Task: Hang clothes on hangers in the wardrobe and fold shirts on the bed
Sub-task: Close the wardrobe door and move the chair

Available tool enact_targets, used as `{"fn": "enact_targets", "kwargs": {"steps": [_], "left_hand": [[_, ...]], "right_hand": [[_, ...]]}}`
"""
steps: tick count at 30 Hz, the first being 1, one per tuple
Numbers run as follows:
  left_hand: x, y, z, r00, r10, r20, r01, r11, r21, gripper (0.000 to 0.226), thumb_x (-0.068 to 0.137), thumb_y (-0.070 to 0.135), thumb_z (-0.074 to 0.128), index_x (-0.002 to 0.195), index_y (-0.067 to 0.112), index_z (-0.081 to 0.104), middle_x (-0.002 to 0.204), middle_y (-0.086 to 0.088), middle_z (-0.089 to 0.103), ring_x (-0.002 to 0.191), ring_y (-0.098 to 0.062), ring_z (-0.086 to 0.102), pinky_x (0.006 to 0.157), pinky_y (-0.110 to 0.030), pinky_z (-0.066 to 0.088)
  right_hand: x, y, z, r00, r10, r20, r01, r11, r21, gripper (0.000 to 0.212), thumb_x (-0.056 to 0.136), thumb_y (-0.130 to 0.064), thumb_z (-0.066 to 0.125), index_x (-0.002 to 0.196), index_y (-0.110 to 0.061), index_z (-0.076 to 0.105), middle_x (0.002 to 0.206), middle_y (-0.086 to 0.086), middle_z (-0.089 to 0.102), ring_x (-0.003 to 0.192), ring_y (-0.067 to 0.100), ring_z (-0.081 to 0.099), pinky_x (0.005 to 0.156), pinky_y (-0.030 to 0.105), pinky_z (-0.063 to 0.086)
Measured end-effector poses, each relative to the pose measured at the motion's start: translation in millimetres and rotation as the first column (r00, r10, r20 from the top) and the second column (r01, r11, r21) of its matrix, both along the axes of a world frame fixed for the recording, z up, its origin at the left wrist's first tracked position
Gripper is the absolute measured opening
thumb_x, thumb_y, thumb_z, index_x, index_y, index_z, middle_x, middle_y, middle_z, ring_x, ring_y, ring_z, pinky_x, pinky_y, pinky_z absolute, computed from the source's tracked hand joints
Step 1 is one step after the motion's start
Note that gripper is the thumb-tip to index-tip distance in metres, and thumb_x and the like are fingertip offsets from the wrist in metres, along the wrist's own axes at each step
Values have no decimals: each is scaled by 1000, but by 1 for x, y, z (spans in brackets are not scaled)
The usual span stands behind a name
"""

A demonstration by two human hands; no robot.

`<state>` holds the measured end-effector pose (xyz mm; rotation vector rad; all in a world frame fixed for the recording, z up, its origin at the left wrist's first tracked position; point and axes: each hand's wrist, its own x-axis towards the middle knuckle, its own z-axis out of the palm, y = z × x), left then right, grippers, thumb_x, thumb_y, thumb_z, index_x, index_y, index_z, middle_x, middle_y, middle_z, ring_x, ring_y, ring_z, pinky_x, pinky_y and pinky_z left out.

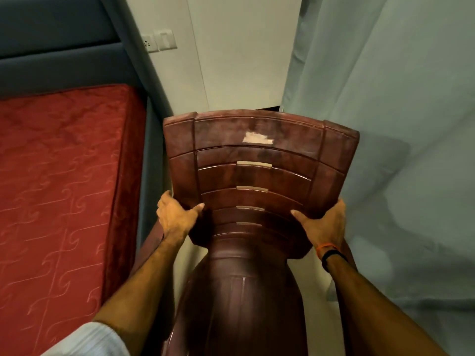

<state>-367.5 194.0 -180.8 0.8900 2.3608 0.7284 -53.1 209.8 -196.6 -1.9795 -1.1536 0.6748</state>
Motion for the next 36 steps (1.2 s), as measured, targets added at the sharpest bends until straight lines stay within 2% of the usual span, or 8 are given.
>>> {"fn": "enact_targets", "kwargs": {"steps": [4, 6, 10, 14, 17, 23, 31, 36], "left_hand": [[-4, 24, -5, 996, 22, 81, -24, 999, 27, 91, 60, 32, 94, 132, 6, 45, 130, -17, 59, 121, -36, 57, 104, -47, 47], [-5, 29, -9, 993, 48, 105, -52, 998, 34, 87, 61, 27, 94, 130, 5, 46, 129, -18, 59, 120, -36, 57, 102, -45, 48], [-8, 32, -16, 994, 65, 86, -70, 996, 50, 73, 64, 20, 92, 122, 1, 52, 119, -20, 63, 114, -36, 58, 94, -39, 47], [-15, 43, -19, 991, 102, 84, -107, 992, 64, 65, 62, 18, 93, 111, -1, 54, 97, -14, 60, 99, -32, 60, 83, -38, 47], [-22, 55, -18, 989, 136, 58, -140, 987, 82, 64, 64, 18, 92, 110, -5, 54, 90, -10, 54, 91, -28, 55, 80, -39, 44], [-48, 108, -24, 979, 199, 48, -204, 964, 168, 66, 66, 18, 91, 115, -4, 52, 94, -8, 51, 88, -22, 48, 84, -38, 45], [-79, 229, -27, 976, 211, 52, -217, 955, 201, 68, 68, 20, 90, 117, -4, 51, 101, -17, 59, 104, -36, 58, 86, -39, 45], [-100, 318, -28, 973, 225, 54, -231, 952, 200, 70, 68, 20, 90, 121, -4, 51, 118, -23, 62, 111, -38, 58, 92, -41, 46]], "right_hand": [[-6, 14, -11, 996, -87, -5, 87, 996, 4, 97, 46, -38, 98, 120, -9, 43, 119, 13, 59, 110, 32, 60, 90, 49, 55], [-10, 18, -16, 991, -132, -8, 132, 991, 13, 95, 47, -29, 99, 120, -6, 41, 120, 15, 58, 111, 33, 58, 91, 46, 54], [-13, 23, -25, 981, -191, -40, 193, 979, 58, 86, 56, -9, 94, 123, -2, 40, 121, 19, 55, 116, 36, 53, 97, 52, 50], [-13, 49, -29, 994, -101, -35, 104, 990, 91, 80, 58, -9, 93, 118, -8, 41, 117, 14, 55, 112, 32, 55, 95, 48, 51], [-20, 86, -32, 1000, -2, -10, 3, 993, 114, 79, 58, -12, 94, 117, -8, 42, 116, 12, 55, 110, 29, 56, 94, 48, 52], [-49, 175, -39, 994, 110, 18, -111, 980, 167, 79, 56, -14, 95, 115, -6, 42, 114, 15, 57, 106, 30, 58, 92, 48, 52], [-83, 310, -38, 988, 138, 76, -148, 977, 155, 76, 58, -18, 95, 102, -16, 33, 107, 14, 56, 98, 31, 58, 84, 52, 54], [-105, 401, -36, 984, 160, 73, -169, 975, 147, 76, 57, -20, 95, 106, -14, 37, 109, 14, 57, 101, 30, 58, 87, 50, 54]]}}
